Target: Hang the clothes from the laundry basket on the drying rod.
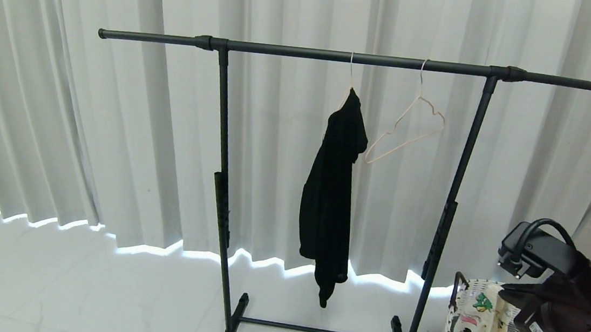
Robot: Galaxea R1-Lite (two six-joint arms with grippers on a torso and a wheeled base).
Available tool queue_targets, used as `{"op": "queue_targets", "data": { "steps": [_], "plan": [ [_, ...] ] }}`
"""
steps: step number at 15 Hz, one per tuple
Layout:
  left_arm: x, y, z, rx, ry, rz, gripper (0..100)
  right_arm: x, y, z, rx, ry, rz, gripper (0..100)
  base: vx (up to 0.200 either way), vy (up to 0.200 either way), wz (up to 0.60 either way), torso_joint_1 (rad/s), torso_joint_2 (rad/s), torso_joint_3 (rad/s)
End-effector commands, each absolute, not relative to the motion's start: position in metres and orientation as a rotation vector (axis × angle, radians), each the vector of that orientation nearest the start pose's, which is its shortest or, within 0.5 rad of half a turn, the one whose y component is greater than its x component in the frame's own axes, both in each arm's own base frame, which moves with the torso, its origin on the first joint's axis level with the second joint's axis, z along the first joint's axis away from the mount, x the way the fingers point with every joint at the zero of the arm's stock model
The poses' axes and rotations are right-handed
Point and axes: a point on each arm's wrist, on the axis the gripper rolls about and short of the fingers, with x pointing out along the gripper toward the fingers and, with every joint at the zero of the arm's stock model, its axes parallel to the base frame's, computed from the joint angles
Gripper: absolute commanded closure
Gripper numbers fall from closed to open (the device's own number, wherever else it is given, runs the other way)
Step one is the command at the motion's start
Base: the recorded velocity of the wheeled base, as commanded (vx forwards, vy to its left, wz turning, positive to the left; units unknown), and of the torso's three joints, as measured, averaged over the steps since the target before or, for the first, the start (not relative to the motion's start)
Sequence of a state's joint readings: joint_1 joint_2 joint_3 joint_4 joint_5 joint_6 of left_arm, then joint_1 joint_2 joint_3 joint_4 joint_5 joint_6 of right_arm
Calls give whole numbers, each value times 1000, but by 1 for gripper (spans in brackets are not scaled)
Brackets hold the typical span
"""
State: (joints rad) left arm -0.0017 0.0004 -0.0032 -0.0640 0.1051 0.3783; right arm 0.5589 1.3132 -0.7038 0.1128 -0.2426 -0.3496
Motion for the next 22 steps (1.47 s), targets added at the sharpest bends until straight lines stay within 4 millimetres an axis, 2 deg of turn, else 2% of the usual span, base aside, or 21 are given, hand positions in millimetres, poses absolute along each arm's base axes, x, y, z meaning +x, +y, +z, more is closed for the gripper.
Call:
{"op": "queue_targets", "data": {
  "steps": [1,6,9,12,18,20,22],
  "plan": [
    [-23,2,83,378,-49,104,0,161,101,182,-632,619,450,100,0,0,0,0,0,0],
    [-24,0,84,316,-73,-1,0,167,119,183,-653,608,504,100,0,0,0,0,0,0],
    [-28,-1,106,262,-122,-65,0,176,136,191,-655,575,536,100,0,0,0,0,0,0],
    [-19,-2,135,260,-83,-123,0,180,151,197,-650,547,567,100,0,0,0,0,0,0],
    [26,-10,189,249,45,-428,0,198,170,225,-596,449,564,100,0,0,0,0,0,0],
    [58,-15,214,275,87,-526,0,204,178,240,-568,398,561,100,0,0,0,0,0,0],
    [78,-22,225,309,104,-591,0,208,185,252,-552,360,566,100,0,0,0,0,0,0]
  ]
}}
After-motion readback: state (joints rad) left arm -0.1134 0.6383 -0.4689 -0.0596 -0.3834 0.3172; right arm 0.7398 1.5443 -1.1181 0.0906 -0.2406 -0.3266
